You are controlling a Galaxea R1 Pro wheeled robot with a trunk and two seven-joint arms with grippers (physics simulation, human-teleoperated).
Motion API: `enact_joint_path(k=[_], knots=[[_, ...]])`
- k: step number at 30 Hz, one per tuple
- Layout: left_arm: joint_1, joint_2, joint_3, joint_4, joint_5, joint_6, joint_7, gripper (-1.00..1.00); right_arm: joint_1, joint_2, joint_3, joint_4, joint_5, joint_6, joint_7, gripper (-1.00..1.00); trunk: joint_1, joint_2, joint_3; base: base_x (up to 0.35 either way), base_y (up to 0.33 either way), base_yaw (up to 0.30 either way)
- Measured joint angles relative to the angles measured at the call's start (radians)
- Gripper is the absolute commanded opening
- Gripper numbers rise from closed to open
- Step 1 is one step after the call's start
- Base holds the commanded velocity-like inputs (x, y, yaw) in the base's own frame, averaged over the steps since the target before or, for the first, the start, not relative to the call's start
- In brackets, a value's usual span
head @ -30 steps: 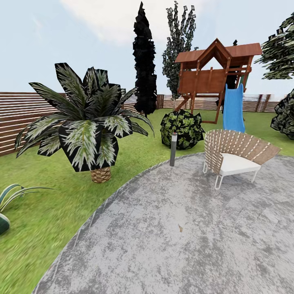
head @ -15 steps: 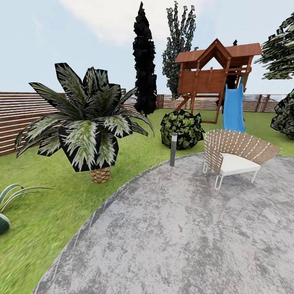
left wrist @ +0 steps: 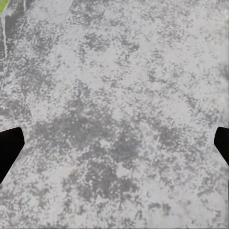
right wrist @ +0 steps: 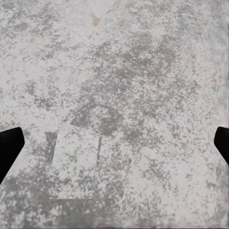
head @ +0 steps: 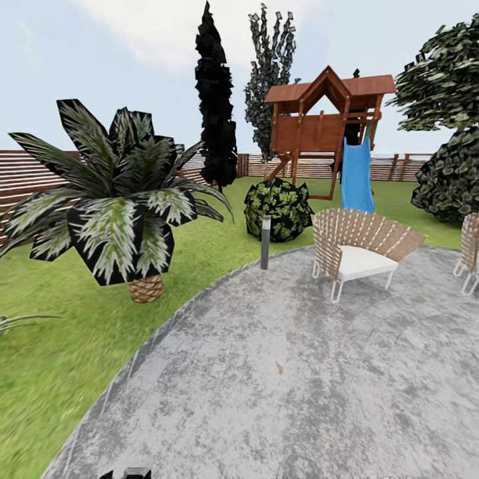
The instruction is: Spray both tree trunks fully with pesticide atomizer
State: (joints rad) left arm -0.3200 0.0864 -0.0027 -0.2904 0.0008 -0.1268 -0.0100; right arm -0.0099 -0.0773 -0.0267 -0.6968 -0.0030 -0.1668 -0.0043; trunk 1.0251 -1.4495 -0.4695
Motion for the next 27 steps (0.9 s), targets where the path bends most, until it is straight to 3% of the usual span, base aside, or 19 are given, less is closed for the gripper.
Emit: enact_joint_path(k=[6, 27], knots=[[0.0, 0.002, 0.002, 0.004, 0.005, -0.062, 0.0, 1.0, 0.0, 0.003, -0.028, -0.005, -0.001, 0.0, 0.0, 1.0, 0.0, 0.0, -0.001, 0.0, 0.0, -0.299], [0.0, -0.004, 0.004, 0.013, 0.007, -0.074, 0.003, 1.0, 0.0, 0.002, -0.03, 0.001, 0.0, 0.001, 0.003, 1.0, 0.0, 0.0, -0.001, 0.0, 0.0, -0.3]])
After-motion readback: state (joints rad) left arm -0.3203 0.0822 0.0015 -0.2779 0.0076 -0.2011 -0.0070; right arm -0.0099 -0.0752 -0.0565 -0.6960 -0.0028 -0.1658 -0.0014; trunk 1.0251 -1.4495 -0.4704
